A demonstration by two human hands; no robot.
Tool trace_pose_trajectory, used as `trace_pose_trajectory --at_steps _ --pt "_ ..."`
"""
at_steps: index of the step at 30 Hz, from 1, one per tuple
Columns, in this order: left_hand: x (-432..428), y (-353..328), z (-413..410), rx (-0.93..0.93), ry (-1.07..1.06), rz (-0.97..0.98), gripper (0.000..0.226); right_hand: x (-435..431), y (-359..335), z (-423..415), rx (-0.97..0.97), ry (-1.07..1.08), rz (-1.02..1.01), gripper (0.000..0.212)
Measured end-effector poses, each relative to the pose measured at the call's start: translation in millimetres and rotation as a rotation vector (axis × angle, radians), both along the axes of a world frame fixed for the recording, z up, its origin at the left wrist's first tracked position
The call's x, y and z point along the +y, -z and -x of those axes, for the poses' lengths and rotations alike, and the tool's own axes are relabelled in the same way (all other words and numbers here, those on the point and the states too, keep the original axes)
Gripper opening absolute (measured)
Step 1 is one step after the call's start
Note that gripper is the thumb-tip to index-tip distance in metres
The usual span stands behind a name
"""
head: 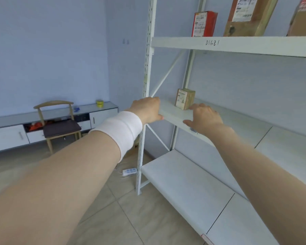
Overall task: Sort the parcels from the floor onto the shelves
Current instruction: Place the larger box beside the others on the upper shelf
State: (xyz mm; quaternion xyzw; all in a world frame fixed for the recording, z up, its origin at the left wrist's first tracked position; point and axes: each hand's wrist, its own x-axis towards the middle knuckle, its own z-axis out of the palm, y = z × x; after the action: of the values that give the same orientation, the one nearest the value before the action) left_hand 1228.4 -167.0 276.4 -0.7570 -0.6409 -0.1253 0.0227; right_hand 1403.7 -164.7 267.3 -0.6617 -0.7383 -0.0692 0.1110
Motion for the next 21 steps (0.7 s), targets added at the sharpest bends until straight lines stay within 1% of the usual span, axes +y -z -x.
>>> trace_pose_trajectory --at_steps 4,9,12,14,17,21 --pt "-36 43 58 -0.014 -0.073 0.073 0.059 -18 39 71 -0.023 -0.099 0.077 0.057" --pt "-97 110 133 -0.109 -0.2 0.172 0.054 -58 97 162 -0.049 -0.207 0.21 0.054" --pt "-133 155 173 -0.121 -0.266 0.257 0.061 -85 137 206 -0.026 -0.272 0.283 0.053" --pt "-157 186 196 -0.14 -0.333 0.288 0.061 -102 166 231 -0.04 -0.328 0.325 0.052" --pt "-195 231 222 -0.248 -0.473 0.383 0.053 -132 211 265 -0.075 -0.421 0.425 0.052" --pt "-249 291 249 -0.37 -0.662 0.542 0.051 -170 270 296 -0.143 -0.536 0.541 0.055"
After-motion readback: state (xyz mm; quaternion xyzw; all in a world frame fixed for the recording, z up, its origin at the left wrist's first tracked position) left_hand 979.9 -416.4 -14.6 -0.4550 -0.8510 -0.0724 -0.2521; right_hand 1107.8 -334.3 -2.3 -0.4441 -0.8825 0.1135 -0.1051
